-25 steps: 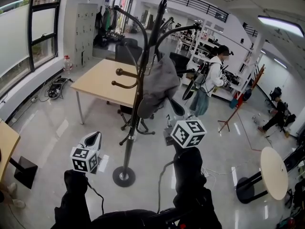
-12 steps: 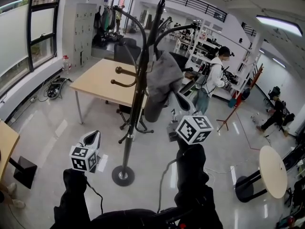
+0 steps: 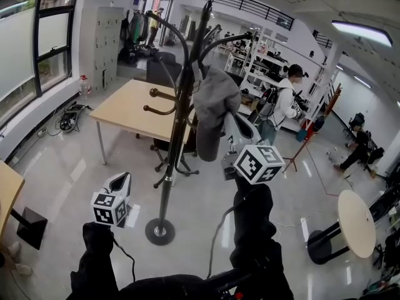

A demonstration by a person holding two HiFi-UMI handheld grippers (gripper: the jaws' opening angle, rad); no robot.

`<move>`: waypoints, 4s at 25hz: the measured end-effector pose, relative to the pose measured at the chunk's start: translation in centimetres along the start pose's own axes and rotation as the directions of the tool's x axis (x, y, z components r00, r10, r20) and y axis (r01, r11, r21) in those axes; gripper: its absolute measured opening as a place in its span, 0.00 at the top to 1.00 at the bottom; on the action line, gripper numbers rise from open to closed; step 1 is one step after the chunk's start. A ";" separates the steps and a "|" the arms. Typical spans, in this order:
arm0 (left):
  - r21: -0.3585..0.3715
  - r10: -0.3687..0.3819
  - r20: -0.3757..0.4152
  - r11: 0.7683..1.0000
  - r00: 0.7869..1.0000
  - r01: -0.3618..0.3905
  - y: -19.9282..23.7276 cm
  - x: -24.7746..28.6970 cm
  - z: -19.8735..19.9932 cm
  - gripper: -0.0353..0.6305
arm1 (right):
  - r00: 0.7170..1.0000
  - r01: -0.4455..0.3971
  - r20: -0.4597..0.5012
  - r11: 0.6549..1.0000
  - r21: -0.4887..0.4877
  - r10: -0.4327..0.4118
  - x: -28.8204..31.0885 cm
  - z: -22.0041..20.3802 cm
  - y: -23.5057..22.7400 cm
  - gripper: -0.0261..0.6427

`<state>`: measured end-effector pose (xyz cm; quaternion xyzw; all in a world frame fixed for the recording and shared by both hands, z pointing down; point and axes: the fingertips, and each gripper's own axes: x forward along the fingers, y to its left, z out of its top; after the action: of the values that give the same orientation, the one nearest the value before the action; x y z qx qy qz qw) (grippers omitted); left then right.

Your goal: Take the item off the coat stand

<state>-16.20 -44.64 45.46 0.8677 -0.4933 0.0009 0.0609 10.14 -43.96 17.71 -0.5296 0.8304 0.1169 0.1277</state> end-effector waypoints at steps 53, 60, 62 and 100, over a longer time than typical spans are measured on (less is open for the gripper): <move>-0.046 0.035 0.015 0.998 0.999 -0.034 1.8 -0.4 -1.0 0.94 | 0.974 -0.004 0.227 0.999 -0.047 0.014 1.6 12.2 1.2 0.94; -0.050 0.041 0.017 0.998 0.999 -0.041 2.3 -0.5 -0.9 0.94 | 0.948 0.017 0.318 0.997 -0.074 0.007 0.0 16.4 1.3 0.94; -0.049 0.040 0.017 0.998 0.999 -0.039 2.1 -0.6 -0.9 0.94 | 0.947 0.018 0.322 0.997 -0.073 0.006 -0.3 16.9 1.3 0.94; -0.038 -0.011 0.029 0.999 1.000 0.013 0.7 -0.2 -0.1 0.94 | 0.927 0.092 0.374 0.988 -0.128 -0.037 -3.3 21.4 1.5 0.94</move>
<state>-16.89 -44.83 45.66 0.8692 -0.4889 -0.0213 0.0706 12.04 -33.46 -1.24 -0.5329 0.7629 0.2698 0.2475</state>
